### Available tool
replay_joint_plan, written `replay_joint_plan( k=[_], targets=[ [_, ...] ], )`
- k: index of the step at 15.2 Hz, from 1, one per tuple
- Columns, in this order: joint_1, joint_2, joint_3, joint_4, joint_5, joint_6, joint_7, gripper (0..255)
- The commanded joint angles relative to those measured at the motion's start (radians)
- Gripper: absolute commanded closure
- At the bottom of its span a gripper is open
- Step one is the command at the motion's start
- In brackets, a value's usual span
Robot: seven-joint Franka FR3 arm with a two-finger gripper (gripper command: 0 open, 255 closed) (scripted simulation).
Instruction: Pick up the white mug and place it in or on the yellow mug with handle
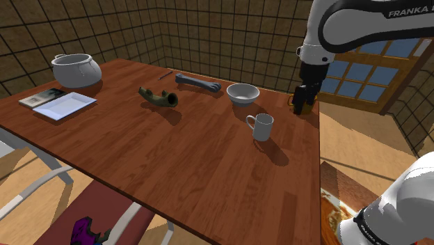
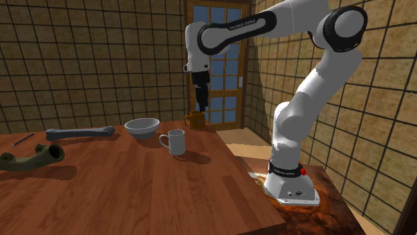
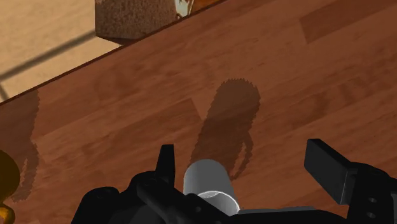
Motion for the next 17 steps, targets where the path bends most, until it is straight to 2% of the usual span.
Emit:
replay_joint_plan(
  k=[1, 12, 17],
  targets=[
    [-0.004, 0.076, -0.011, 0.021, -0.001, 0.058, -0.008, 0],
    [-0.015, 0.494, -0.046, 0.213, 0.033, 0.291, -0.04, 0],
    [-0.016, 0.531, -0.047, 0.189, 0.038, 0.352, -0.043, 0]
  ],
)
